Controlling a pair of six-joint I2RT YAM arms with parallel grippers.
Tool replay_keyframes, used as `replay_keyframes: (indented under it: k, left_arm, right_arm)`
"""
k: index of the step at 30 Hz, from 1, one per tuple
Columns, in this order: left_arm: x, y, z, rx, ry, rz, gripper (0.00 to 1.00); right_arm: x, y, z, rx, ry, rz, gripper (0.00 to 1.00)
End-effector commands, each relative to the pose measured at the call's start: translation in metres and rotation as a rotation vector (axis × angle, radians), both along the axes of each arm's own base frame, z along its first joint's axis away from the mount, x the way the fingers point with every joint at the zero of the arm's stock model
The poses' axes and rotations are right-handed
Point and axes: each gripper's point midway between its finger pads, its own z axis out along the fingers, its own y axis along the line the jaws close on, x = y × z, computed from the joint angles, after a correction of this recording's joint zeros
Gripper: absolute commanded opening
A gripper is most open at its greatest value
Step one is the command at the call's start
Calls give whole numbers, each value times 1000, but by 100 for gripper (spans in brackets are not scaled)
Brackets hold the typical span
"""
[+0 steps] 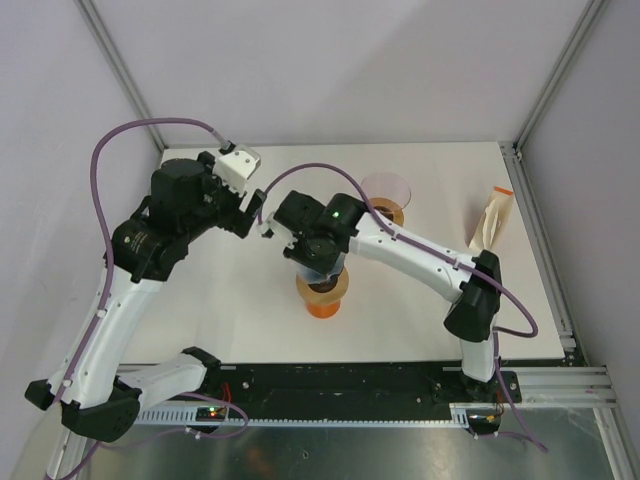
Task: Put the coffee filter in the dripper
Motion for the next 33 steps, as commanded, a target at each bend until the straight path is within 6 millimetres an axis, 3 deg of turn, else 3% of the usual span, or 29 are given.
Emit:
replay_keyframes:
  k: [1, 7, 16, 19, 26, 33]
  left_arm:
    - [0, -7, 14, -32, -33, -29, 89]
    - [1, -7, 12, -29, -29, -30, 89]
    - [1, -8, 13, -28, -31, -32, 89]
    - [0, -7, 13, -28, -32, -32, 89]
    - [1, -8, 10, -26, -25, -35, 89]
    - [3, -11, -5, -14, 14, -41, 89]
  right_arm:
    - [1, 7, 58, 138, -116, 41, 31]
    - [0, 8, 74, 185, -136, 50, 37]
    - [2, 12, 66, 188, -135, 48, 38]
    - [3, 13, 73, 209, -146, 45, 40]
    - [2, 14, 105, 292, -191, 42, 42]
    - [11, -15, 154, 410, -301, -42, 47]
